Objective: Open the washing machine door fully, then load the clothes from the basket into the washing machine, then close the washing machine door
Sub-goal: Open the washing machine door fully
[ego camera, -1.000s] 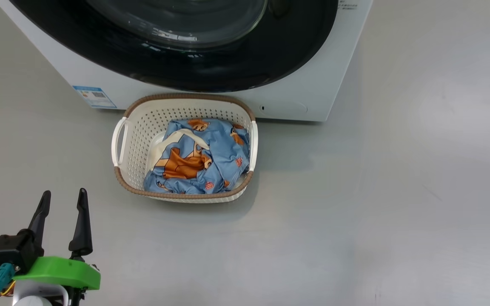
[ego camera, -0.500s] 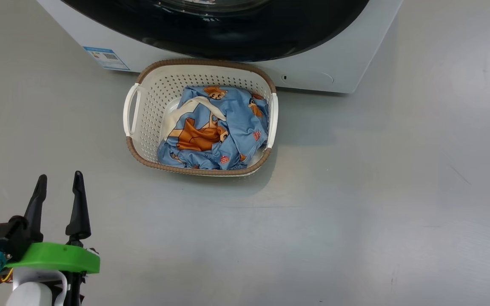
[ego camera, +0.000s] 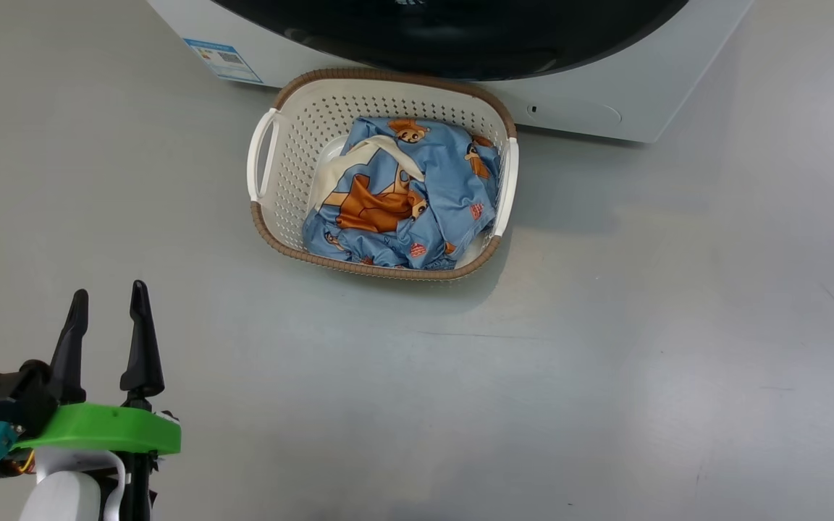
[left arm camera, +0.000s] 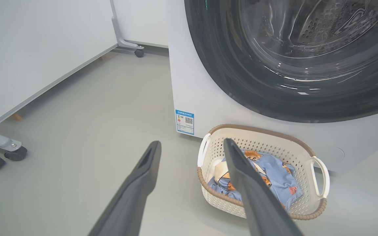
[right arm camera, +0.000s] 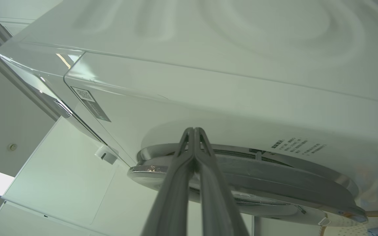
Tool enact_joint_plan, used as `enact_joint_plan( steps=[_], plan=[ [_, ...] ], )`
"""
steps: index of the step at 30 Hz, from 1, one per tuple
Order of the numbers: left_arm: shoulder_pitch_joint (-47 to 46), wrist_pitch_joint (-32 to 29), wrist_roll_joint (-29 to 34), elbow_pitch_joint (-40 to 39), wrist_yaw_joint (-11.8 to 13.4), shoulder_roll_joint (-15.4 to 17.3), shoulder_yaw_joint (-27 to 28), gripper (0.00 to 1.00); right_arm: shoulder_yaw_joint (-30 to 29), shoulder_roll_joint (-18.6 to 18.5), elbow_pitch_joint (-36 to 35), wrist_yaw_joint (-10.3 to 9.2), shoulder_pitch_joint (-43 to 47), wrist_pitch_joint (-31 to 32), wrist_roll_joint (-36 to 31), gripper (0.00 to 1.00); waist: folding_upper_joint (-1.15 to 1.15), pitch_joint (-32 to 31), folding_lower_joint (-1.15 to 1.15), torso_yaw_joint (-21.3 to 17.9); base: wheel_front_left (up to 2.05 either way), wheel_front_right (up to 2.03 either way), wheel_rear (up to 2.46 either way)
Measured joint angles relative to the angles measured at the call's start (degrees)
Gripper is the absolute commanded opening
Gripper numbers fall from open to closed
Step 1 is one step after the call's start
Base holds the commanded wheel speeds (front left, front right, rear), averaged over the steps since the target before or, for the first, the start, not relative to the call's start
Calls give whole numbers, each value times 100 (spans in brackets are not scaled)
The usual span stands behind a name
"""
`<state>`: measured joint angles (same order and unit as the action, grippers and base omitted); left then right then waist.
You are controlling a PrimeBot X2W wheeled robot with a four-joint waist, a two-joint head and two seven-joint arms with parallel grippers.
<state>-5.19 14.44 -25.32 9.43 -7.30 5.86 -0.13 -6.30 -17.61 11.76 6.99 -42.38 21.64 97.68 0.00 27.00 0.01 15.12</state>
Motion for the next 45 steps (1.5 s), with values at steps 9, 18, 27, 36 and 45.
enact_joint_plan(
  steps=[9,18,27,36,45],
  plan=[
    [-91,0,-67,30,0,-112,-60,100,240,-93,168,0,-428,277,-201,0,0,205,0,252,0,0,0],
    [-193,0,-98,70,0,-221,-151,100,353,-122,293,0,-667,432,-298,0,0,328,0,506,0,0,0],
    [-193,0,-154,76,0,-300,-174,100,511,-226,416,0,-1006,647,-348,0,0,538,0,710,0,0,0],
    [-194,0,-194,99,0,-337,-151,100,659,-245,578,0,-1199,827,-400,0,0,715,0,850,0,0,0],
    [-200,0,-196,108,0,-375,-149,100,798,-310,708,0,-1449,1009,-497,0,0,790,0,830,0,0,0]
  ],
)
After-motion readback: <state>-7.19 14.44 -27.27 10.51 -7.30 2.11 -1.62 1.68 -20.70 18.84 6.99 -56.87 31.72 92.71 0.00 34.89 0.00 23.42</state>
